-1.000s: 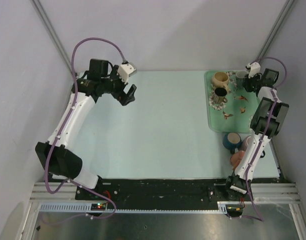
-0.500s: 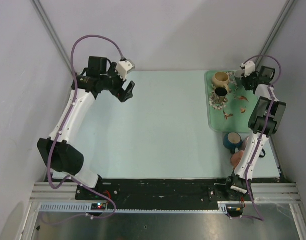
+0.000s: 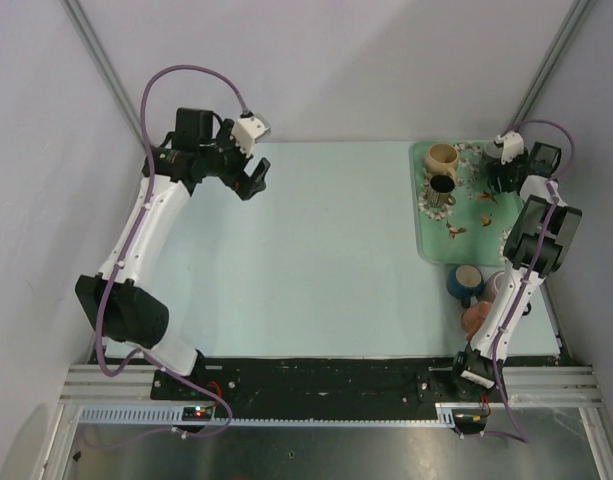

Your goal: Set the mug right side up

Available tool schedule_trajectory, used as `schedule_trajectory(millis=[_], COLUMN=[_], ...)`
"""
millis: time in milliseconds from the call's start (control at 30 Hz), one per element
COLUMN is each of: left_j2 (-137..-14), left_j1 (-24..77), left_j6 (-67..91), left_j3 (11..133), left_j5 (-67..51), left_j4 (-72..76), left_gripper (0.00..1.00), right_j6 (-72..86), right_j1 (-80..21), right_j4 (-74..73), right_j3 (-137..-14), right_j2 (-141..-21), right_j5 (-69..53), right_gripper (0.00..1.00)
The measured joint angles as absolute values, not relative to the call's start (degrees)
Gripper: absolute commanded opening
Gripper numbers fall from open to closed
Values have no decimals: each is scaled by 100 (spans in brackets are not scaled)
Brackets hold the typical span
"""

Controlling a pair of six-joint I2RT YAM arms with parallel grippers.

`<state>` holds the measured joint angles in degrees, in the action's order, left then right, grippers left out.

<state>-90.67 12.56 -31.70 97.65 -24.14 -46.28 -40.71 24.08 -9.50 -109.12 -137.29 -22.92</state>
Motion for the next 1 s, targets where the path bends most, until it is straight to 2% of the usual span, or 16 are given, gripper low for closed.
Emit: schedule_trajectory(millis=[133, 167, 200, 267, 367, 533, 733, 900, 1000], left_j2=[-9067, -9067, -9063, -9052, -8956, -8525, -7706, -6936, -6593], left_j1=[1256, 1256, 1256, 1256, 1256, 1256, 1256, 1256, 1256], left_j6=[-3194, -3194, -3190, -3162, -3020, -2598, -2038, -1769, -1643], left_j3=[9762, 9765, 9762, 9760, 9690, 9314, 8641, 8044, 7719], left_j5=[-2412, -2412, -2408, -2383, -2252, -1887, -1555, -1492, -1500], left_j4=[-4630, -4630, -4633, -4633, -4619, -4622, -4838, -5137, -5249], left_gripper=[100, 100, 100, 100, 100, 100, 100, 100, 100], right_j6=[-3830, -3765, -3680, -3413, -2989, -1997, -993, -257, 108], right_j1=[2412, 2412, 2412, 2412, 2414, 2318, 1605, 644, 436], right_j4=[-836, -775, -659, -419, -217, -631, -2438, -4038, -4639], right_j3=[-10490, -10348, -10127, -9607, -9032, -8906, -8589, -7780, -7120], right_j2=[-13526, -13432, -13273, -12829, -12079, -10860, -9461, -8788, -8468], right_j5=[-2126, -2084, -2032, -1931, -1761, -1013, -180, 287, 451], right_gripper=[80, 90, 95, 98, 99, 99, 99, 100, 100])
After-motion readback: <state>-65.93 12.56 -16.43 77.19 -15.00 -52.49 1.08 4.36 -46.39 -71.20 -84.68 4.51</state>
